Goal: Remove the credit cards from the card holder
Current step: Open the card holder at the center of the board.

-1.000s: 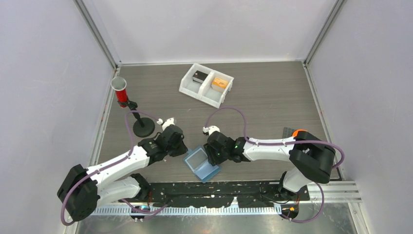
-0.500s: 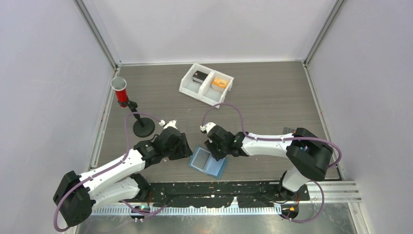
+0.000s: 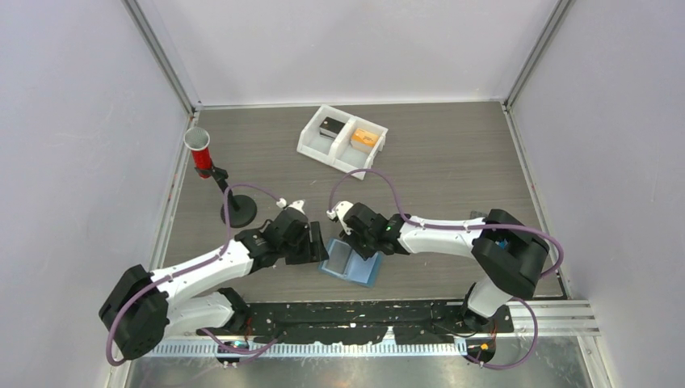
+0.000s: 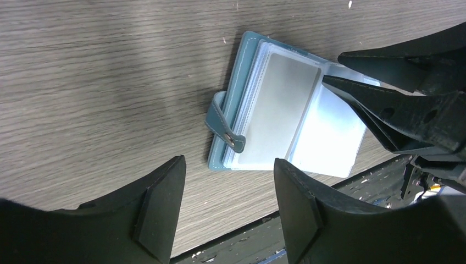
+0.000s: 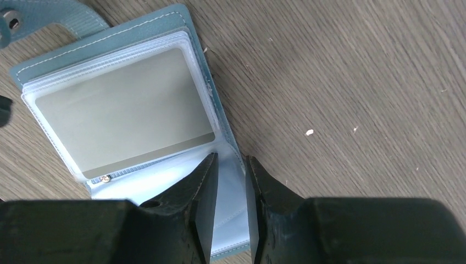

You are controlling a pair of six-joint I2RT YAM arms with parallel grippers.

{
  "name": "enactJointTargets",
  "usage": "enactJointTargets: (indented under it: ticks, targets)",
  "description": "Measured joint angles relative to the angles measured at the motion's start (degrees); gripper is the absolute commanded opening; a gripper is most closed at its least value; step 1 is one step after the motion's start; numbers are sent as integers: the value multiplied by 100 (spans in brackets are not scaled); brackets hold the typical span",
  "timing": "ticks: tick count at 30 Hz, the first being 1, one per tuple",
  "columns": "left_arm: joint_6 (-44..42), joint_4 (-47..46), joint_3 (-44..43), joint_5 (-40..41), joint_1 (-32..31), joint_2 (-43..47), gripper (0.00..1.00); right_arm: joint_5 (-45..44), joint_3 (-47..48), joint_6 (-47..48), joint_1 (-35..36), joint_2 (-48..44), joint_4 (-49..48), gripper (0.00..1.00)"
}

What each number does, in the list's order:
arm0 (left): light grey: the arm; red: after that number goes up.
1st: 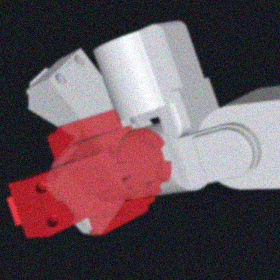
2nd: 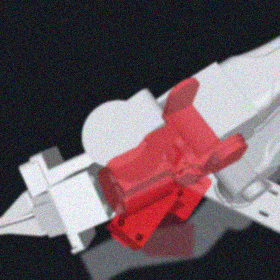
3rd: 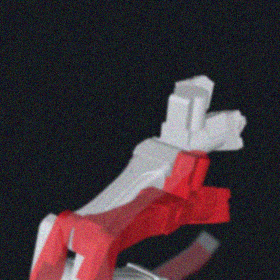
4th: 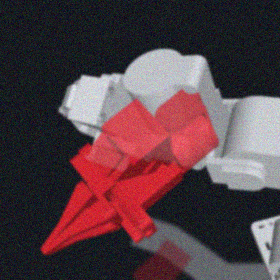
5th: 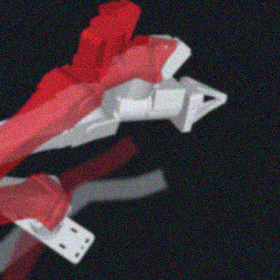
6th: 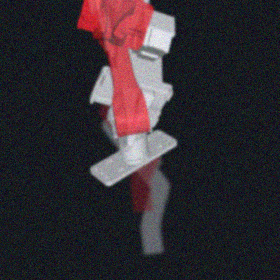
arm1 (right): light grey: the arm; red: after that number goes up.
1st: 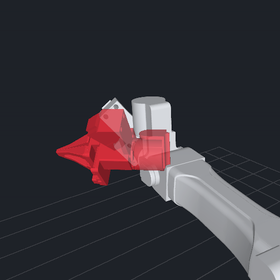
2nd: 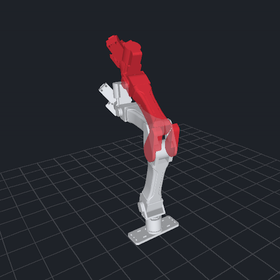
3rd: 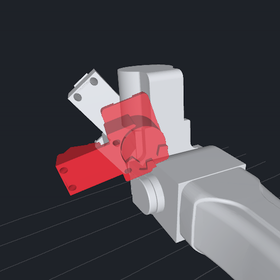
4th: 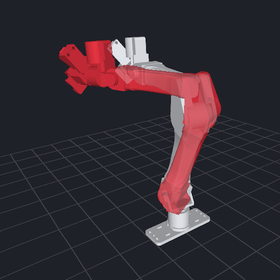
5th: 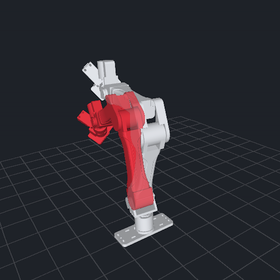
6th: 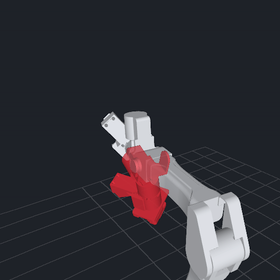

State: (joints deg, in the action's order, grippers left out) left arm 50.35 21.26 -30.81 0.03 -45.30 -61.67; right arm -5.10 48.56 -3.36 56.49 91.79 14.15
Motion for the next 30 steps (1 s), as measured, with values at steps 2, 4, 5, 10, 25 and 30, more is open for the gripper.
enactJointTargets:
  ticks: [2,4,5,10,25,30]
  targets:
    - [-17,-140,0,-79,0,-162,63,0,22,122,0,15,2,30]
    - [-48,-249,0,-94,2,-295,63,0,24,216,0,13,0,30]
    - [-85,-291,0,-92,4,-356,62,0,22,262,0,13,0,30]
    - [-179,-476,0,-11,48,-649,48,-50,24,330,-2,-4,31,35]
    - [-214,-756,2,-13,74,-866,0,-348,363,-514,70,-765,879,47]
    - [-52,-868,168,-13,72,-476,0,-516,632,-946,286,-868,1080,44]
